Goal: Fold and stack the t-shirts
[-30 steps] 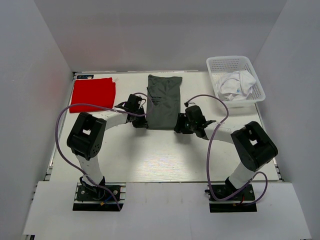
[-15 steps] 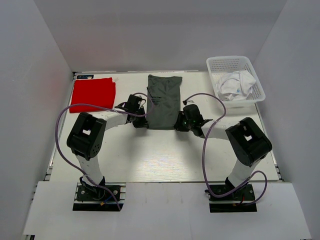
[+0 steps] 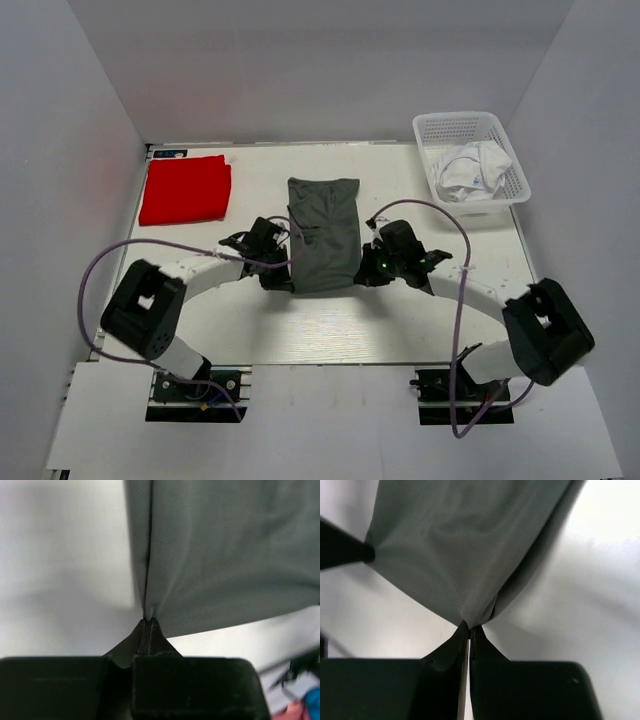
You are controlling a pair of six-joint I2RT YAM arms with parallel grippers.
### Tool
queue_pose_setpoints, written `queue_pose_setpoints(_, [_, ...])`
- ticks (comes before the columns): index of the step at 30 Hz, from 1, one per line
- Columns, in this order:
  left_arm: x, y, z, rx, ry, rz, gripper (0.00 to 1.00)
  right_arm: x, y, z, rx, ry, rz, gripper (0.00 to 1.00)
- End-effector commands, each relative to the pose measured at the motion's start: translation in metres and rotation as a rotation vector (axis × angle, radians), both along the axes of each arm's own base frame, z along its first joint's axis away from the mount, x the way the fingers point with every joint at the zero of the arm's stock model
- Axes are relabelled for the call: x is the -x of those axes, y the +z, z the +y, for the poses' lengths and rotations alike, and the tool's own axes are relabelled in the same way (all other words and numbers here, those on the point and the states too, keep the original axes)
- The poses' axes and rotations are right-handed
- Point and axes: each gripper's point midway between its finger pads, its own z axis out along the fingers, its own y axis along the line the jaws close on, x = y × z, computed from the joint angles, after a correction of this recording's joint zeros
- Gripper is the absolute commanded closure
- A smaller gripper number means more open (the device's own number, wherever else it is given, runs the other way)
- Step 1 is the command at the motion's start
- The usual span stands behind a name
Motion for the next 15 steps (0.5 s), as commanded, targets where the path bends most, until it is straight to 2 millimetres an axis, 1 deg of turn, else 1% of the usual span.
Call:
queue_pose_setpoints(1, [0.035,0.030,0.008,0.006,-0.031,0.004,1.00,0.065,-0.002,-0.015,0.047,0.182,0.171,1.00])
queue_pose_setpoints(2, [0.044,0.036,0.008,0.011,-0.046,-0.004,1.00,0.069,0.012,-0.016,0.035,0.210,0.134,1.00])
queue_pose_setpoints(3, [0.048,0.054,0.012,0.025,-0.042,-0.042,1.00,0.082,0.014,-0.023,0.055,0.237,0.167,1.00])
queue_pose_setpoints(4, [0.052,0.064,0.011,0.037,-0.063,-0.071,1.00,0.086,0.018,-0.024,0.050,0.245,0.167,1.00])
queue_pose_setpoints(5, [0.052,0.079,0.007,0.063,-0.072,-0.114,1.00,0.090,0.032,-0.024,0.023,0.269,0.131,1.00])
queue_pose_setpoints(6, [0.053,0.090,0.006,0.092,-0.078,-0.143,1.00,0.092,0.041,-0.023,0.010,0.279,0.123,1.00])
queue_pose_setpoints(7, [0.051,0.109,0.005,0.132,-0.078,-0.209,1.00,0.091,0.050,-0.021,-0.006,0.290,0.106,1.00])
queue_pose_setpoints(8, [0.052,0.116,0.002,0.148,-0.087,-0.233,1.00,0.092,0.057,-0.023,-0.011,0.294,0.096,1.00])
queue_pose_setpoints(9, [0.050,0.127,-0.001,0.171,-0.093,-0.255,1.00,0.087,0.068,-0.022,-0.010,0.292,0.074,1.00])
queue_pose_setpoints(11, [0.046,0.134,0.001,0.161,-0.081,-0.270,1.00,0.076,0.086,-0.020,-0.011,0.266,0.034,1.00])
queue_pose_setpoints(12, [0.040,0.142,0.002,0.155,-0.065,-0.296,1.00,0.070,0.088,-0.022,0.006,0.245,0.022,1.00])
queue_pose_setpoints(13, [0.037,0.146,0.002,0.150,-0.056,-0.312,1.00,0.066,0.090,-0.022,0.011,0.227,0.021,1.00])
queue_pose_setpoints(14, [0.032,0.152,0.003,0.148,-0.044,-0.336,1.00,0.056,0.099,-0.022,0.015,0.200,-0.009,1.00])
queue_pose_setpoints(15, [0.027,0.159,0.002,0.158,-0.023,-0.354,1.00,0.050,0.096,-0.022,0.024,0.190,-0.005,1.00])
